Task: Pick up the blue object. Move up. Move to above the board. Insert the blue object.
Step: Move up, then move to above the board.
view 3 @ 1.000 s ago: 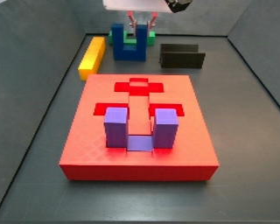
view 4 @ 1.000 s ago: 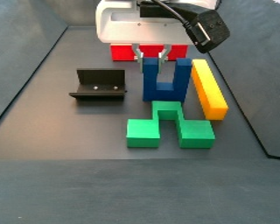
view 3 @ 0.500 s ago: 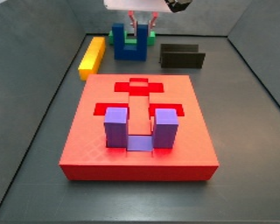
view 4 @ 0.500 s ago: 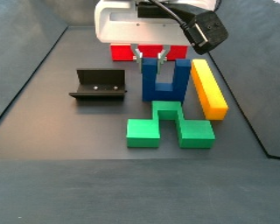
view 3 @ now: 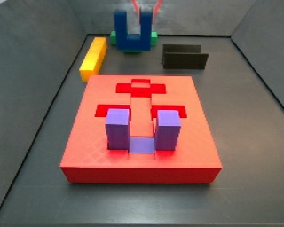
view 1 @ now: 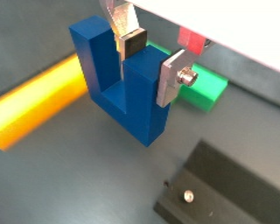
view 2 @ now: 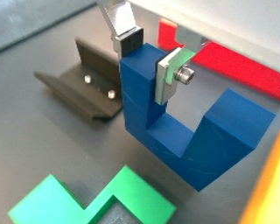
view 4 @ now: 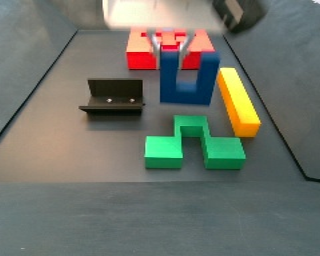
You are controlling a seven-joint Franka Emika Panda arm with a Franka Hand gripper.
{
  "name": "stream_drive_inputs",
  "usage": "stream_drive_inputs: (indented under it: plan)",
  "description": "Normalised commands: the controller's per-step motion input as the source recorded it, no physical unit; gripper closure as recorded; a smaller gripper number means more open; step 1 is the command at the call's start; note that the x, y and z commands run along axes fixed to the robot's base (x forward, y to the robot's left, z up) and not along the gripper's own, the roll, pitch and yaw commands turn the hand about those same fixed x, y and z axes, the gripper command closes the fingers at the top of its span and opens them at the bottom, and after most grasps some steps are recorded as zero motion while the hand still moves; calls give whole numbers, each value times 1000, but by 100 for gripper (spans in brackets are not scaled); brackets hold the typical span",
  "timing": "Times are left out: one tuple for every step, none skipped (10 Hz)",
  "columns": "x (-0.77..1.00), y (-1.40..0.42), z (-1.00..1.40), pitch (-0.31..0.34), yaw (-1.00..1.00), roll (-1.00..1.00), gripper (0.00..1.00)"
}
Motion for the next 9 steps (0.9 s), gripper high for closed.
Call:
stream_drive_inputs:
  plan:
    - [-15,0,208,11,11,-7,100]
    - [0,0,1400,0,0,0,100]
    - [-12,-2,1400,25,-4,-4,100]
    - [-38,-7,1400,37,-4,-8,100]
    - [31,5,1400,24,-1,-15,100]
    - [58,7,975,63,-3,-25,100]
    - [47,3,599,77,-3,-30,100]
    - [41,2,264,50,-3,-29,100]
    - [-98,-1400,211,280,236,58,100]
